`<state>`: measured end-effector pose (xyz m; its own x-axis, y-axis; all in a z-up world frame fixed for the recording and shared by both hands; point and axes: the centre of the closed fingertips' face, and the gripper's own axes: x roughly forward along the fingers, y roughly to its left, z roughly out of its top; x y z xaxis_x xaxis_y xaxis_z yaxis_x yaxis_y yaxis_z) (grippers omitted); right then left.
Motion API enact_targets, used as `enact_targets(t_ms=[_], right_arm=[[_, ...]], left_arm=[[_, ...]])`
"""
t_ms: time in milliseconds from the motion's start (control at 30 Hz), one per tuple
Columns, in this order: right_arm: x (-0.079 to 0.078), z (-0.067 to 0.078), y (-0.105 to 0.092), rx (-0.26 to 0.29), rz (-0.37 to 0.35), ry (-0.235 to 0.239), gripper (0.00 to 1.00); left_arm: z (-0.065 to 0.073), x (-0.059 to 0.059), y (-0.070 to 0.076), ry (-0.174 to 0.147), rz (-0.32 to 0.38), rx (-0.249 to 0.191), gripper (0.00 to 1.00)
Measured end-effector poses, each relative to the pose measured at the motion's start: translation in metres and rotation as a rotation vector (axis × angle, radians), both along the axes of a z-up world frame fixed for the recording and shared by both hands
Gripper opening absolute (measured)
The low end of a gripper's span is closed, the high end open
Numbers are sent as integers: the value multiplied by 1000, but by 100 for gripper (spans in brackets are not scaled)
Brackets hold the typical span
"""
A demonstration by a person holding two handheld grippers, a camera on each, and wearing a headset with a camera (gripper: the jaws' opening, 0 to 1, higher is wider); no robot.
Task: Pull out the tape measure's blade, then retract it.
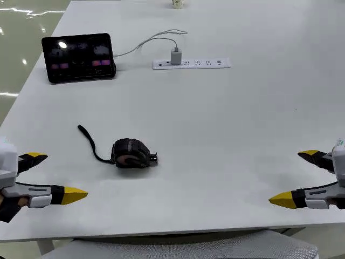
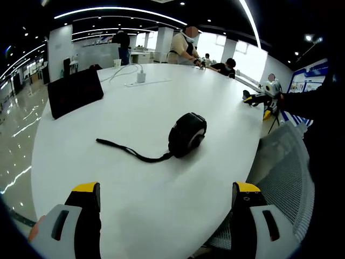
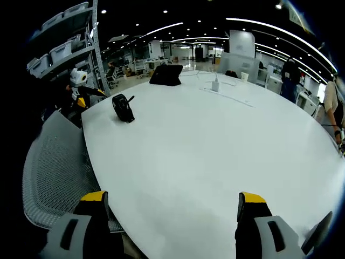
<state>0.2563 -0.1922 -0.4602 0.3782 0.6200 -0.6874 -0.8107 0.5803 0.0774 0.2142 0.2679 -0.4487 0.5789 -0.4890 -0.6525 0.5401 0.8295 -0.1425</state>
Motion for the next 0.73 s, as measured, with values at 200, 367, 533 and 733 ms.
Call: enact_targets(t_ms=[200, 367, 533, 733], right_arm=[[2, 1, -6, -4, -13, -11, 99], [-2, 0, -5, -5, -9, -5, 99], [-2, 0, -4, 1, -9, -3, 99], [-2, 0, -5, 1, -8, -1, 99]], left_arm=[[3, -2, 0, 11, 0, -15, 99], [5, -2, 1, 7, 7, -19, 99], [6, -3, 4, 9, 12, -16, 99], [5, -3, 5, 10, 14, -15, 99]])
